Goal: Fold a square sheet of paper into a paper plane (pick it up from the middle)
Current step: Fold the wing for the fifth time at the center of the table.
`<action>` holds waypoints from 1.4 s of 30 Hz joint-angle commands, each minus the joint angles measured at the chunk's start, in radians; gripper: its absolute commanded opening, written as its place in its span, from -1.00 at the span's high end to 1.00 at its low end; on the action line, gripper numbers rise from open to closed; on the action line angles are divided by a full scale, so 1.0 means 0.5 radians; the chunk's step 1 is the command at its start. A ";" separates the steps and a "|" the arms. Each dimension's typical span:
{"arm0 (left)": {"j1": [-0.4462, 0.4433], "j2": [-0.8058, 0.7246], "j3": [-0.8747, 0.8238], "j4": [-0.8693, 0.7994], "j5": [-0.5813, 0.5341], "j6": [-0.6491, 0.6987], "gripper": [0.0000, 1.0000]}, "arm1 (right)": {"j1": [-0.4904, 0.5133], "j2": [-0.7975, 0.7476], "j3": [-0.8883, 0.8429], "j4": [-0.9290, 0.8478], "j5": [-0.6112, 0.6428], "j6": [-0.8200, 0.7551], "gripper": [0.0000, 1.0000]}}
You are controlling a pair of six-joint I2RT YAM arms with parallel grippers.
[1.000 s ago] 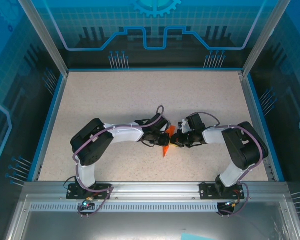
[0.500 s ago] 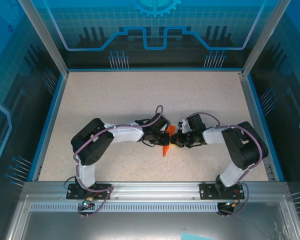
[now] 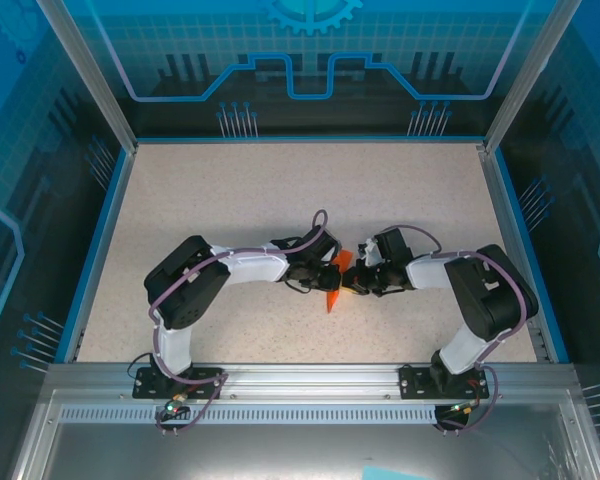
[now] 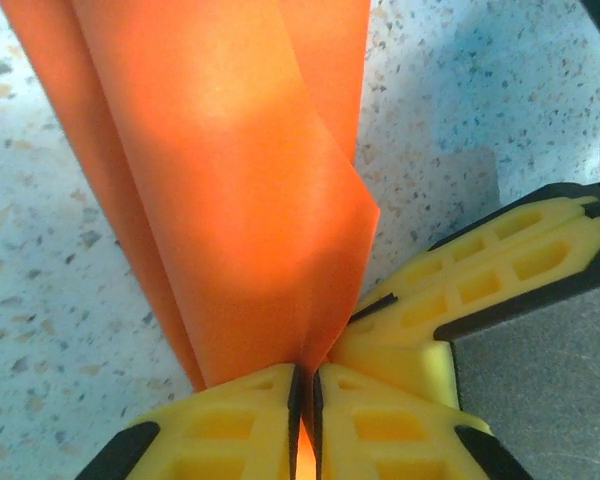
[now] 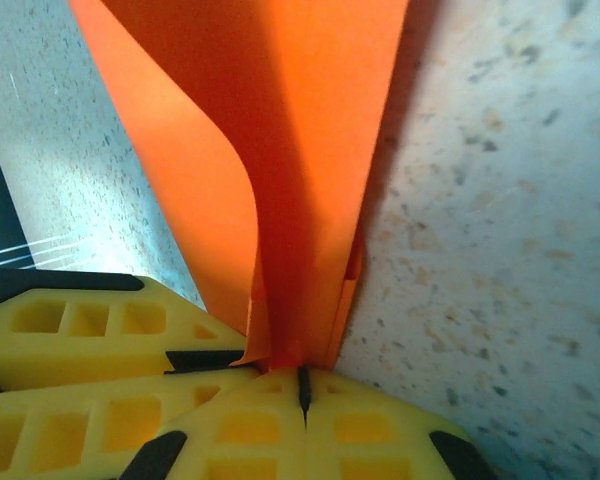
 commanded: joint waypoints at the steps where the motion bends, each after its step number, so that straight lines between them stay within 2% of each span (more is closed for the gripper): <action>1: 0.019 0.178 -0.026 -0.009 -0.118 0.031 0.71 | -0.020 -0.078 -0.047 -0.063 -0.026 0.012 0.94; 11: 0.063 0.200 -0.033 -0.024 -0.075 0.047 0.60 | -0.057 -0.202 -0.082 -0.063 -0.061 0.025 0.83; 21: 0.078 0.167 -0.028 0.032 0.012 0.102 0.37 | -0.210 -0.314 -0.047 -0.190 -0.110 -0.040 0.77; 34: 0.080 0.031 -0.147 0.209 0.209 0.329 0.21 | -0.334 -0.113 0.144 -0.109 -0.245 -0.043 0.59; 42: 0.084 0.016 -0.164 0.217 0.298 0.478 0.23 | -0.336 0.046 0.238 -0.094 -0.316 -0.064 0.50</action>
